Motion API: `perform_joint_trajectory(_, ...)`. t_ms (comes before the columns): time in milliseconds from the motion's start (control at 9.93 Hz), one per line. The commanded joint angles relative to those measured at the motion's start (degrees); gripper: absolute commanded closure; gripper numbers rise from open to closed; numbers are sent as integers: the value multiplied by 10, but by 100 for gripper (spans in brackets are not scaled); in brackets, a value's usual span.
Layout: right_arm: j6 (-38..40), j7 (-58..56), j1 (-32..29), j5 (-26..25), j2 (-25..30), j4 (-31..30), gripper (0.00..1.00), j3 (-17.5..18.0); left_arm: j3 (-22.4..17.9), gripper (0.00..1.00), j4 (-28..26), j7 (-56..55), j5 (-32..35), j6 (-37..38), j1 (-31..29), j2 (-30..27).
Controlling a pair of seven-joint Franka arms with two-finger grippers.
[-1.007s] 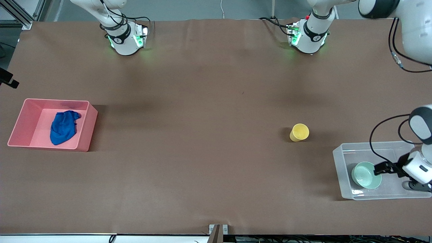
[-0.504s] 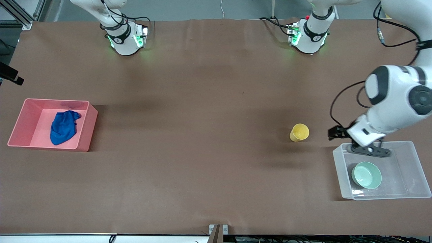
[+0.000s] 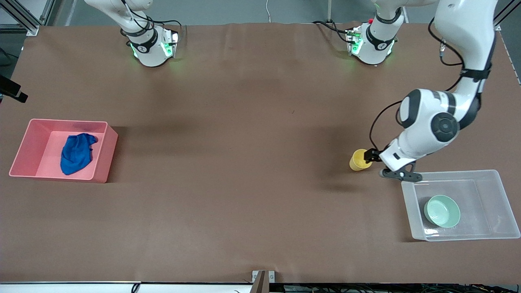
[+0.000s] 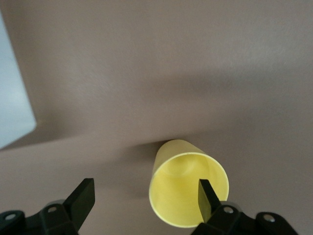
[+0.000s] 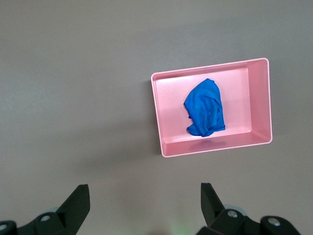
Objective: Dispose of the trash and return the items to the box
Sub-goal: 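Move the left gripper to the yellow cup and grasp it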
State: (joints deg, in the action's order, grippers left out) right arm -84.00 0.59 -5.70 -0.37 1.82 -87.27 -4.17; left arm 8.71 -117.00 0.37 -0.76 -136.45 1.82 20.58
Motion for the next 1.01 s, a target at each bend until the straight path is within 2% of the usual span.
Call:
perform_joint_trajectory(0, 8, 4, -1, -2, 0, 6, 0, 1, -1, 8, -30, -9, 12, -28, 4, 20)
perform_joint_trajectory(101, 8, 4, -1, -1, 0, 6, 0, 0, -1, 12, -29, -8, 12, -41, 4, 32)
perform_joint_trajectory(201, 8, 4, -1, 0, 0, 6, 0, 0, -1, 29, -30, -8, 12, -54, 4, 42)
perform_joint_trajectory(302, 8, 4, -1, 1, 0, 6, 0, 0, 0, 74, -29, -10, 12, -61, 3, 48)
perform_joint_trajectory(403, 8, 4, -1, 1, 0, 6, 0, 0, 0, 92, -26, -11, 12, -62, 3, 52)
perform_joint_trajectory(705, 9, 3, -1, 1, 0, 6, 0, 0, 0, 100, -23, -10, 12, -62, 3, 50)
perform_joint_trajectory(906, 9, 3, -1, 1, 0, 6, 0, 0, 1, 100, -12, -4, 12, -58, -2, 42)
